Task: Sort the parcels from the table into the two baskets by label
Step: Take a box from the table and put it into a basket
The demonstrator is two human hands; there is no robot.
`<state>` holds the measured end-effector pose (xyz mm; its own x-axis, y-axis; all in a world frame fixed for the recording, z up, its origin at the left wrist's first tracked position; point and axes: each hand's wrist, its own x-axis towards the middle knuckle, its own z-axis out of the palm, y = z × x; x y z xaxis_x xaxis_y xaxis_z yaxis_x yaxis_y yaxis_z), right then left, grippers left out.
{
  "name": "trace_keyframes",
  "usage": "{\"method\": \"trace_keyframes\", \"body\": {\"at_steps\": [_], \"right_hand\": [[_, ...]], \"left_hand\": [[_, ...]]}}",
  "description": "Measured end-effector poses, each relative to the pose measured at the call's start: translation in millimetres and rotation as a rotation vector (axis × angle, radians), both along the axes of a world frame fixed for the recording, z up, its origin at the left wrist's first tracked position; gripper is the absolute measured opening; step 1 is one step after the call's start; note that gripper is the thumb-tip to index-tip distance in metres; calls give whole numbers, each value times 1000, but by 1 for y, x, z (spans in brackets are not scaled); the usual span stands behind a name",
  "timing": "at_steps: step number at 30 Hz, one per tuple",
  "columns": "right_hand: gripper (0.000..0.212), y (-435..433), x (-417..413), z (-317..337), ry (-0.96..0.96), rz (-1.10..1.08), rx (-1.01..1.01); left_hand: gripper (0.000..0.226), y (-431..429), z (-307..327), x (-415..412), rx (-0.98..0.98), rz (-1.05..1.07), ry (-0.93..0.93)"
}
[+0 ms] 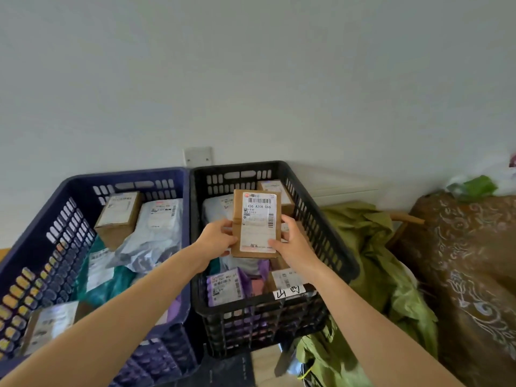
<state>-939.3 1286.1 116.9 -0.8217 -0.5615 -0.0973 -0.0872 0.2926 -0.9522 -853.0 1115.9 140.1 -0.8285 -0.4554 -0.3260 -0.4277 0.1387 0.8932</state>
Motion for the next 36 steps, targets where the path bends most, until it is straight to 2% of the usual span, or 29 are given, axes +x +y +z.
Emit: {"method": "trace_keyframes", "body": {"at_steps": [8, 12, 17, 21, 29, 33, 35, 36], "right_hand": [[71, -23, -36, -29, -87, 54, 188], [71, -29, -46, -44, -130, 74, 238], [65, -33, -53, -55, -148, 93, 247], [71, -36, -57, -58, -153, 154, 254], [78, -47, -68, -50, -129, 266, 276], [91, -50, -66, -46, -132, 409, 341], [91, -50, -67, -48, -158, 433, 336], [88, -50, -67, -49, -174, 444, 325]], "left_hand": [[23, -13, -24, -31, -55, -83, -213], [25, -11, -36, -40, -61, -73, -274], [15, -13, -48, -45, -39, -29, -323], [37, -17, -45, -42, -21, -34, -347], [53, -26, -31, -36, -86, -83, -463], [63, -22, -18, -31, -174, -205, -596], [80, -18, -16, -29, -196, -234, -635], [98, -17, -16, -28, -205, -239, -641]]}}
